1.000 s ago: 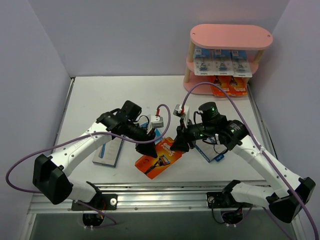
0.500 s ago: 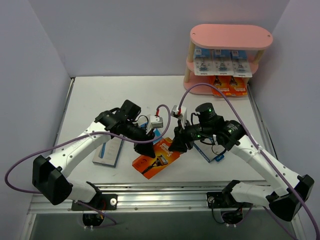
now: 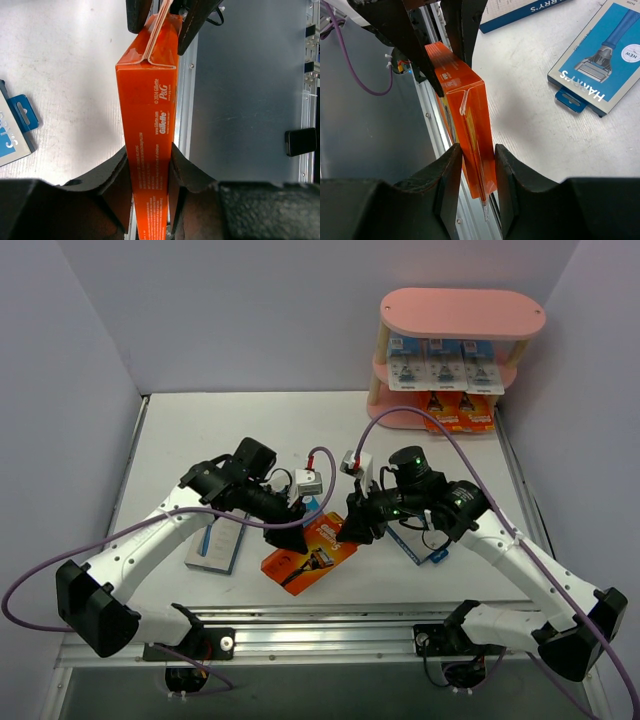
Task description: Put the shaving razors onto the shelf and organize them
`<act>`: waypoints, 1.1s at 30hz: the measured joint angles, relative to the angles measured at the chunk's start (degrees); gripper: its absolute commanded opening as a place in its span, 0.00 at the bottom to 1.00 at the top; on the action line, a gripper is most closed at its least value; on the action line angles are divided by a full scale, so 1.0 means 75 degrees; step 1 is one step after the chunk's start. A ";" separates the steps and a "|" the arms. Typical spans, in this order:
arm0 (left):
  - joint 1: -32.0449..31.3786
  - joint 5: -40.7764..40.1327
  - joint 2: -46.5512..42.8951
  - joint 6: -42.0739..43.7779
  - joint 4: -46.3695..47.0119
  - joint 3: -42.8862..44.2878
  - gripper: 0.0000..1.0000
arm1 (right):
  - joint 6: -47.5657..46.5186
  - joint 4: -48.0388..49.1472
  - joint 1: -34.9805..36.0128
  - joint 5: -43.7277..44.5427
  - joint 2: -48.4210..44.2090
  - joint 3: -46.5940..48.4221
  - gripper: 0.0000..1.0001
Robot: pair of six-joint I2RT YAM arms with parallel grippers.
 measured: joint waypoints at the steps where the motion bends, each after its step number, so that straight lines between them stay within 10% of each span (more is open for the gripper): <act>1: 0.0000 0.0000 -0.0009 0.0000 -0.0003 0.0000 0.02 | 0.0000 0.0003 0.0006 0.0000 0.0012 0.0000 0.26; 33: -0.0093 -0.0796 0.0460 0.0361 -0.1699 0.1588 0.02 | -0.0055 0.0478 0.0119 -0.0376 -0.0099 -0.0134 0.01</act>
